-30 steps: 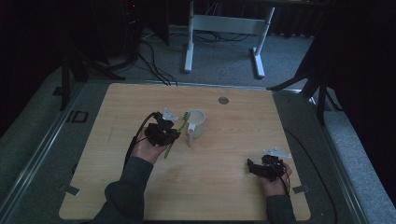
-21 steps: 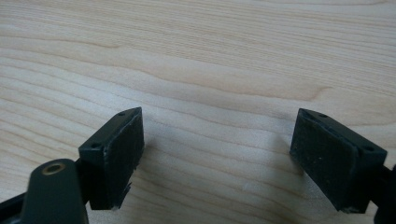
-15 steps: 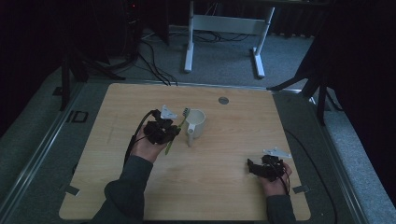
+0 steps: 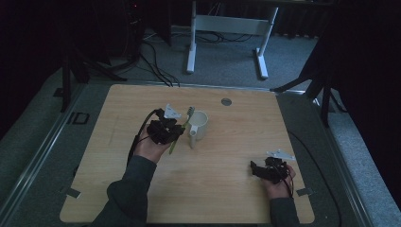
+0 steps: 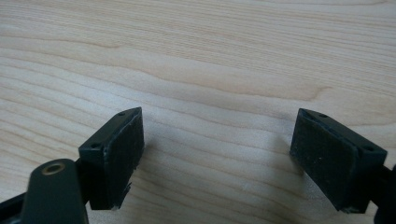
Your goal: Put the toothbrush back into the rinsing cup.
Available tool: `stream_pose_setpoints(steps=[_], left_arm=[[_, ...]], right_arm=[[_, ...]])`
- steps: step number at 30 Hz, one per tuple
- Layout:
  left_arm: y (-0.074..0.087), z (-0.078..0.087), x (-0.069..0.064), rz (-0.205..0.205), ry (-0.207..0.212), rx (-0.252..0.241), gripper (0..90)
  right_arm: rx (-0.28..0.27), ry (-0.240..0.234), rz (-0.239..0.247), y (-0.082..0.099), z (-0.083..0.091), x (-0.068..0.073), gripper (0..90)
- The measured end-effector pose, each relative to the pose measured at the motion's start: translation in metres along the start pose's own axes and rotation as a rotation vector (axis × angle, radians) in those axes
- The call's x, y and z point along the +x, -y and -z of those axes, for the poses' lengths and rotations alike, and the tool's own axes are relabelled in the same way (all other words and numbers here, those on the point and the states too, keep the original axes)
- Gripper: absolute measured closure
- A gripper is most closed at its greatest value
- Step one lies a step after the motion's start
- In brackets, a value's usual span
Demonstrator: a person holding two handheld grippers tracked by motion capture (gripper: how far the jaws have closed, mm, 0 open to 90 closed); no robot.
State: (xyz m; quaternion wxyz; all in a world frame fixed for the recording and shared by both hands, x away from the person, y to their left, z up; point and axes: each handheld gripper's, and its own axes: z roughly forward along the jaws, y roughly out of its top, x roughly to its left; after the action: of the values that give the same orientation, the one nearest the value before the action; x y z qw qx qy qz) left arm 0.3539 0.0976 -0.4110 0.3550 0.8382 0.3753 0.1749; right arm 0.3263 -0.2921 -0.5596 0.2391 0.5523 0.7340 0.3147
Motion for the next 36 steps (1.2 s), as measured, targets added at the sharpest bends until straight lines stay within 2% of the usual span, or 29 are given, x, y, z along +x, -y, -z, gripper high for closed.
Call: stream_pose_setpoints(steps=[13, 24, 36], left_arm=[[-0.005, 0.002, 0.000, 0.006, -0.004, -0.027, 81.4], [-0.012, 0.005, -0.001, -0.005, -0.005, -0.045, 81.4], [-0.019, 0.007, -0.002, -0.010, -0.006, -0.085, 81.3]], right_arm=[[-0.001, 0.000, 0.001, 0.000, 0.000, 0.000, 17.1], [-0.001, 0.000, 0.001, 0.000, 0.000, 0.000, 17.1], [-0.001, 0.000, 0.001, 0.000, 0.000, 0.000, 17.1]])
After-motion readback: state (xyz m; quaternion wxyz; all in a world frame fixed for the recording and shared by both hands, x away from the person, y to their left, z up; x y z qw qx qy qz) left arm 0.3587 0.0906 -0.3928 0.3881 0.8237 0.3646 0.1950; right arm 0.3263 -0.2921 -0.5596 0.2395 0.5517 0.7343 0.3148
